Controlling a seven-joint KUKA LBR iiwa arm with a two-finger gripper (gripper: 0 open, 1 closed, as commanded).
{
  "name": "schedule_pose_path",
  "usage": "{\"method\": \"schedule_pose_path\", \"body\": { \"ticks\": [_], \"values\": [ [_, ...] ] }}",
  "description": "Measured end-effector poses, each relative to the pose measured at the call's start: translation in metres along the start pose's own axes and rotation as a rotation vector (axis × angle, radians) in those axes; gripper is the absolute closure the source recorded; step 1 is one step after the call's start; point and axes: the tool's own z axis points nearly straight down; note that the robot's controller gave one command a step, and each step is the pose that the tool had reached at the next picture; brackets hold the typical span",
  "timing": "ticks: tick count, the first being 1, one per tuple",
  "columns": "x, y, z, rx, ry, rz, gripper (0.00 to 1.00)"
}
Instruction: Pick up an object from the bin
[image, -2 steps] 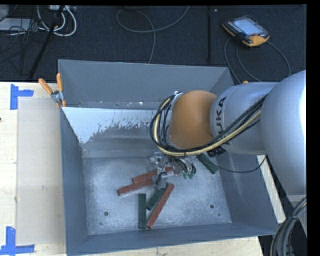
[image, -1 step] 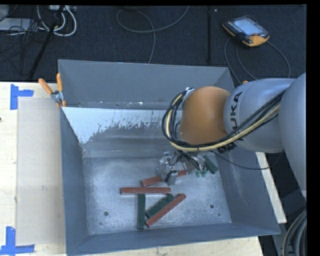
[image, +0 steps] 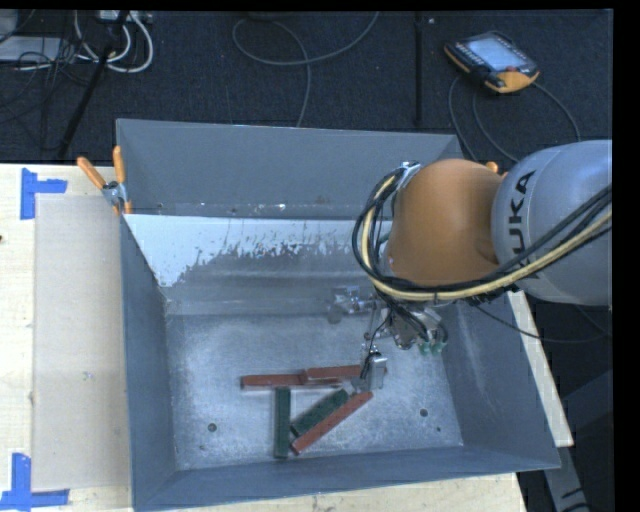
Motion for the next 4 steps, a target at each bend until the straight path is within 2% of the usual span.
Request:
{"method": "schedule_pose_path", "body": {
  "ticks": [1,2,3,4],
  "values": [
    [0.000,0.000,0.000,0.000,0.000,0.001,0.00],
    [0.024,0.002,0.046,0.001,-0.006,-0.004,0.00],
    [0.023,0.044,0.094,-0.002,0.002,-0.019,1.00],
    [0.023,0.044,0.094,-0.002,0.002,-0.019,1.00]
  ]
}}
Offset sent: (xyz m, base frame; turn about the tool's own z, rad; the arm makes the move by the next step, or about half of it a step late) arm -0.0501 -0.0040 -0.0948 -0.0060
